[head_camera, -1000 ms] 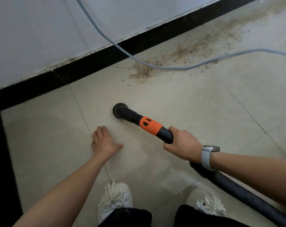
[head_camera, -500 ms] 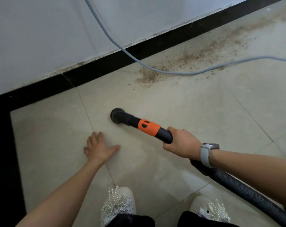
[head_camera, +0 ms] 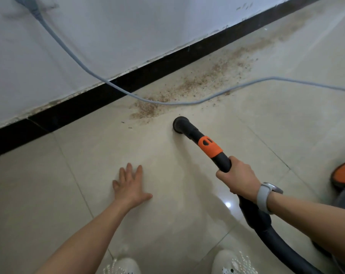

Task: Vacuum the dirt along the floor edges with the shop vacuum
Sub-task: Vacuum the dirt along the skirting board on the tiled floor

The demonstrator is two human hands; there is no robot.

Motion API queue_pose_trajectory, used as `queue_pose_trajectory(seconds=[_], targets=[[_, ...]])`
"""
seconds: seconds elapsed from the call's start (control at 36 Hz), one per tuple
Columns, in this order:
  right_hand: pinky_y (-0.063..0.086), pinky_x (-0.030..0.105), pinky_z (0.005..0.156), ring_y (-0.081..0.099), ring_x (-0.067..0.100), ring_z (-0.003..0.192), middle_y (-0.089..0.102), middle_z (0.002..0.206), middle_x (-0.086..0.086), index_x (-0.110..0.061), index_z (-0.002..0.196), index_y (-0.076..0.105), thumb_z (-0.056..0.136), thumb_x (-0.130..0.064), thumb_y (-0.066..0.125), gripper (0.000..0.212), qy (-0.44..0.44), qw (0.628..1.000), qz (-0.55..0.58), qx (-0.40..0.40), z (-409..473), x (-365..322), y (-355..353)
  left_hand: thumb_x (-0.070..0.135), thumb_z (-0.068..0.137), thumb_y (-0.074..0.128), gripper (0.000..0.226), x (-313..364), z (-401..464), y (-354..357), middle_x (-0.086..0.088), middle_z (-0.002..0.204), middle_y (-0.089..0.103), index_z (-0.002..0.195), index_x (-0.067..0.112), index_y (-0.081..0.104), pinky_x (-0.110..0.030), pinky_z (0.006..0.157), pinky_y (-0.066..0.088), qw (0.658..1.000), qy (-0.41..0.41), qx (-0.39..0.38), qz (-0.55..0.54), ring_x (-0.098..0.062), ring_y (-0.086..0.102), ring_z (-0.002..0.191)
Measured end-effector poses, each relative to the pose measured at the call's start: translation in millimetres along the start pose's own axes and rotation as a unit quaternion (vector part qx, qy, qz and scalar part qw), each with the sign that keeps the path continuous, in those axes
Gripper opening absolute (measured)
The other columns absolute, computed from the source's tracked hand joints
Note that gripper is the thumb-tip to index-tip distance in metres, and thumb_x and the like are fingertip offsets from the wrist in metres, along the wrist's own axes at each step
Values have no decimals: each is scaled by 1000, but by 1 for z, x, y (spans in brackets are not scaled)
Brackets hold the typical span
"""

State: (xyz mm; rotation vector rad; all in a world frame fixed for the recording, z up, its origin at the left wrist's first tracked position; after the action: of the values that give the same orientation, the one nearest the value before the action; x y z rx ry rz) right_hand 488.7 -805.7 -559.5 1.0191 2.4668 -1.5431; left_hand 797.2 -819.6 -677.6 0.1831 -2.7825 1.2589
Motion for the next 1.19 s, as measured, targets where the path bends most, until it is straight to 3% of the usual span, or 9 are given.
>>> queue_pose_trajectory(seconds=[0.17, 0.56, 0.64, 0.69, 0.78, 0.92, 0.97, 1.08, 1.19], targets=[[43, 32, 62, 57, 28, 74, 58, 79, 1, -23, 89, 43, 82, -31, 57, 17, -102, 986, -111, -64, -10, -35, 30, 55, 79, 67, 107, 2, -2, -4, -6, 158, -22, 152, 30, -7, -53, 117, 10, 1000, -7, 6, 3, -32, -16, 146], [37, 29, 59, 52, 26, 71, 53, 82, 1, -20, 98, 42, 86, -31, 56, 21, -156, 981, -102, -45, 25, -136, 61, 54, 80, 64, 98, -7, -5, -7, -2, 161, -13, 153, 32, 3, -47, 116, 12, 999, 24, 36, 11, -27, -9, 148], [39, 29, 60, 54, 27, 72, 55, 83, 2, -20, 97, 42, 85, -31, 56, 22, -151, 983, -87, -50, 32, -146, 65, 49, 84, 63, 84, -11, -6, -14, -2, 161, 3, 152, 29, 17, -42, 116, 13, 996, 32, 71, -45, -23, 1, 148], [42, 30, 61, 57, 29, 74, 56, 85, 3, -19, 97, 42, 84, -30, 56, 22, -154, 984, -76, -56, 35, -155, 69, 37, 86, 65, 68, -20, -7, -26, -5, 153, 29, 145, 22, 36, -36, 112, 22, 984, 29, 129, -119, -23, 23, 141], [41, 30, 61, 55, 28, 73, 56, 85, 3, -17, 102, 44, 86, -29, 56, 23, -163, 981, -81, -61, 33, -167, 74, 19, 84, 68, 40, -42, -11, -42, -6, 122, 56, 122, 13, 62, -36, 100, 39, 956, -5, 211, -204, -24, 52, 116], [37, 30, 60, 50, 28, 70, 51, 82, 2, -19, 96, 37, 88, -28, 53, 20, -201, 968, -127, -79, 11, -167, 87, 13, 87, 67, 8, -67, -22, -62, -6, 89, 71, 91, 8, 71, -30, 77, 48, 925, -41, 289, -244, -24, 65, 83], [36, 30, 61, 48, 28, 70, 50, 82, 2, -20, 95, 35, 88, -30, 53, 21, -207, 964, -145, -83, 6, -161, 88, 16, 90, 64, 10, -73, -25, -64, -4, 86, 72, 88, 9, 72, -29, 74, 46, 917, -53, 306, -250, -22, 64, 80], [37, 30, 60, 50, 27, 69, 52, 80, 1, -20, 95, 36, 88, -32, 53, 21, -180, 972, -136, -68, 11, -145, 78, 24, 97, 54, 25, -74, -20, -63, -8, 92, 71, 97, 8, 73, -38, 80, 48, 913, -63, 305, -263, -29, 64, 88], [36, 30, 58, 50, 26, 67, 53, 79, 0, -20, 95, 36, 89, -32, 52, 21, -166, 975, -142, -48, 9, -135, 73, 31, 101, 41, 34, -53, -18, -69, -3, 103, 62, 98, 11, 68, -29, 85, 41, 875, -40, 263, -404, -19, 58, 98]])
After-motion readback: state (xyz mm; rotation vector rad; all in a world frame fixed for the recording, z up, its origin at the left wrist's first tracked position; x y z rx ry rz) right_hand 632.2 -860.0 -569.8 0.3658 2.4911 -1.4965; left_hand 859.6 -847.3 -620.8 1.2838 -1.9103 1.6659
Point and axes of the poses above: each hand's wrist, its own z-axis towards the middle knuckle, its own y-axis out of the palm, x = y × z, the point moved 9 cm from there along z, towards the middle knuckle
